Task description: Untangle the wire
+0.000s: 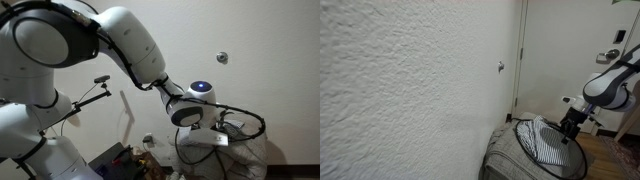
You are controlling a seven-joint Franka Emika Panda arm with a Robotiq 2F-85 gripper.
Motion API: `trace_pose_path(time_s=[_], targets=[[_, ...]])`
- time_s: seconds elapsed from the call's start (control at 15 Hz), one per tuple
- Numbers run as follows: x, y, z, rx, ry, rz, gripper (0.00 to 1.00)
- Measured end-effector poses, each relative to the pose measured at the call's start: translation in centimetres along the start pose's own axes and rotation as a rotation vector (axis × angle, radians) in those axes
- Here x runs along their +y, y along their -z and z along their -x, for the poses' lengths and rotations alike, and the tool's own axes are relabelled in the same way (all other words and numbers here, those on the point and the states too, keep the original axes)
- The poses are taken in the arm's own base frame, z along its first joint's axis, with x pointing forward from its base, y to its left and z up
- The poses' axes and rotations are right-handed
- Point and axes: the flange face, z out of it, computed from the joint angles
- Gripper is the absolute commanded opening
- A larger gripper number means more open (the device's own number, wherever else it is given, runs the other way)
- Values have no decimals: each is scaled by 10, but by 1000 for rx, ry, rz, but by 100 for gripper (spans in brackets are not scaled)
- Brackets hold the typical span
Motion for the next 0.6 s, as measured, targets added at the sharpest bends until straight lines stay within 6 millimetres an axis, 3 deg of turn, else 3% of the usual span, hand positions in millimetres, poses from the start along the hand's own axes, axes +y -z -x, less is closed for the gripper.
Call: trace_pose_path(time_s=[0.6], targets=[[-5, 11, 13, -18, -14, 32, 100]])
